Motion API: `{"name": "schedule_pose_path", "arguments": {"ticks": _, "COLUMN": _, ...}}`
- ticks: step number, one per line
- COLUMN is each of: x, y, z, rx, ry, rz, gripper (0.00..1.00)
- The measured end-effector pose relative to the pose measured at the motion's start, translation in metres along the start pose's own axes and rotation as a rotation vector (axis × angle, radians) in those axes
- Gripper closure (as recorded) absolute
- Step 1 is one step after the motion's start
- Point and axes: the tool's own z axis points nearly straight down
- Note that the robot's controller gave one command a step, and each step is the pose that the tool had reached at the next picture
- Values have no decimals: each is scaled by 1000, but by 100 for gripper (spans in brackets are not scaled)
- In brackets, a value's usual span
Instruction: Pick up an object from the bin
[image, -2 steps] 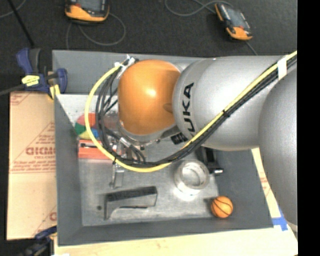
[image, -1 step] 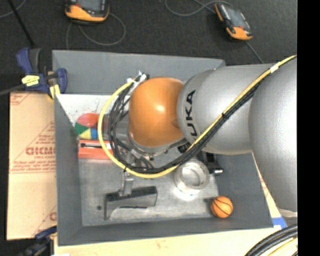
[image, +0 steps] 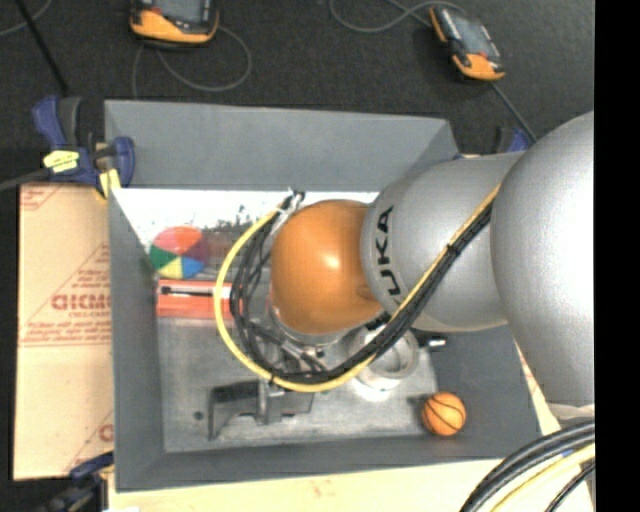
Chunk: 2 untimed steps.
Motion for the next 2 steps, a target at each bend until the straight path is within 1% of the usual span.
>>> {"name": "schedule_pose_path", "arguments": {"ticks": 1, "x": 23, "y": -13, "z": 25, "rx": -3, "ry": -7, "rz": 66, "gripper": 100}}
{"name": "schedule_pose_path", "arguments": {"ticks": 2, "x": 23, "y": -13, "z": 25, "rx": -3, "ry": -6, "rz": 67, "gripper": 100}}
